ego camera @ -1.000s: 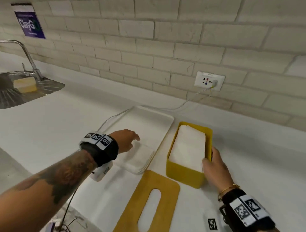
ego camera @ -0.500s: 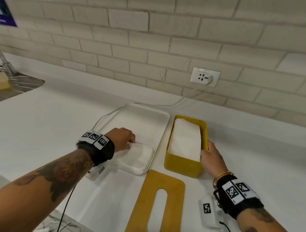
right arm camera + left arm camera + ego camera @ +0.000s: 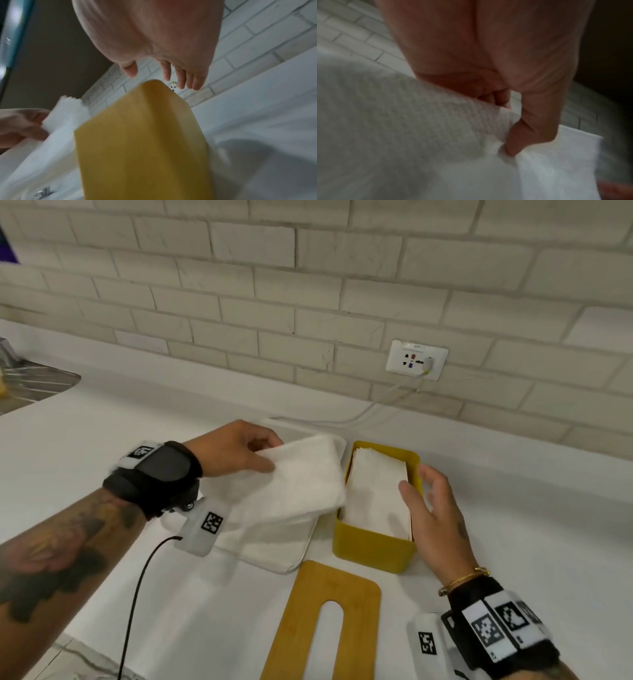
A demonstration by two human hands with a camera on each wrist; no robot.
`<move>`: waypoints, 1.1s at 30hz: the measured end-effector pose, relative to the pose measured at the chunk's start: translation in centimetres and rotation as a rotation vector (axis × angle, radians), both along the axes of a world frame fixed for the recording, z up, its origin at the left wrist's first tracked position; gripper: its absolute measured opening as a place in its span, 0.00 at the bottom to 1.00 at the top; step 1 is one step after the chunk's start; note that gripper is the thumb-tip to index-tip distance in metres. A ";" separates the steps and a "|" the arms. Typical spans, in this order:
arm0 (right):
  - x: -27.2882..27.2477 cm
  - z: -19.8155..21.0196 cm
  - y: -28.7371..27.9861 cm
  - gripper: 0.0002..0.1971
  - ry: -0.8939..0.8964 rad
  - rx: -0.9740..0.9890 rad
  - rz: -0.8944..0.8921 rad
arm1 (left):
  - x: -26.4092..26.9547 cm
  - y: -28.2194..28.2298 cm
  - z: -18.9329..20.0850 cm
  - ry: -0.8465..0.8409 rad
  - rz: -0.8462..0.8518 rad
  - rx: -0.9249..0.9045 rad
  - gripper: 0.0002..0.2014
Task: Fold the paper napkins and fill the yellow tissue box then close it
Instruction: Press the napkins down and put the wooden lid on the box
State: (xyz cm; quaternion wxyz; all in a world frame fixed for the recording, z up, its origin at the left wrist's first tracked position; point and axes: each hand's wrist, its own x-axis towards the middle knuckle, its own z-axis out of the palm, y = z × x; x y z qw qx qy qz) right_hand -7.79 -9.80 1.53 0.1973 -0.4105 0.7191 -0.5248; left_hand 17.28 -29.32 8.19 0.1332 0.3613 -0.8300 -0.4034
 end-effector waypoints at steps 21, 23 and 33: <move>0.0 2.9 -2.8 0.37 -0.973 -0.078 0.223 | -11.0 3.8 -0.8 0.863 0.072 0.510 0.35; -0.5 3.1 -3.1 0.38 -0.924 -0.124 0.262 | -11.3 3.8 -1.4 0.760 0.062 0.524 0.36; -1.9 3.9 -4.4 0.15 -0.593 -0.171 0.163 | -12.1 4.7 -2.0 0.634 0.079 0.490 0.36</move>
